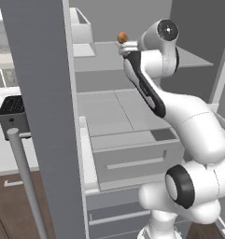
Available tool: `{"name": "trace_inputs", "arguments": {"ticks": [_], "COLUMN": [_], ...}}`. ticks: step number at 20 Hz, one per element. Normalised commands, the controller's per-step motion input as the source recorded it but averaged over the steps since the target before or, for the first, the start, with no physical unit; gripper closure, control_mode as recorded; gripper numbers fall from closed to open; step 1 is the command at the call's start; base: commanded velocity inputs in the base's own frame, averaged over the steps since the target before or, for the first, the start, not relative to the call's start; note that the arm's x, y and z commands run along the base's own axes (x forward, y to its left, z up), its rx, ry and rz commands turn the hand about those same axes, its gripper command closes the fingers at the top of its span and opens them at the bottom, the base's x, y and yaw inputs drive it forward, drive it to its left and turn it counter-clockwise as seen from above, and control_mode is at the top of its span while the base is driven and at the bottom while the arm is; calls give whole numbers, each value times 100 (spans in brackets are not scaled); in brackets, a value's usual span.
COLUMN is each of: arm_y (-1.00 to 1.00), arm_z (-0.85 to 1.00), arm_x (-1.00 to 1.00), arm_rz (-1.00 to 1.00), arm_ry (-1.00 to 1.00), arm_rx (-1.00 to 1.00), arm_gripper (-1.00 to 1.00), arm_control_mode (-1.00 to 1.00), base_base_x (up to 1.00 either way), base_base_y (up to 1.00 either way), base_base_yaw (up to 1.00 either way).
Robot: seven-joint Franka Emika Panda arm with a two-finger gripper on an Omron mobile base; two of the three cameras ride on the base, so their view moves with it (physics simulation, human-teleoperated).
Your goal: Take the strawberry from the fridge and place it on top of the pancake, located on the dining counter.
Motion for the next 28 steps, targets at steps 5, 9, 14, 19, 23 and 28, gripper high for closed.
{"name": "trace_inputs", "arguments": {"ticks": [5,9,14,19,23,28], "arm_y": [0,0,11,6,0,0], "arm_z": [-2,-8,-21,-23,-17,-7], "arm_x": [59,50,50,41,9,31], "arm_rz": [0,0,0,0,0,0], "arm_ry": [3,6,2,1,0,0], "arm_rx": [0,0,-1,-2,-1,-2], "arm_gripper": [-100,-100,-100,-100,-100,-100], "arm_control_mode": [-100,-100,-100,-100,-100,-100], "base_base_x": [0,0,0,0,0,0], "base_base_y": [0,0,0,0,0,0], "base_base_yaw": [0,0,0,0,0,0]}}
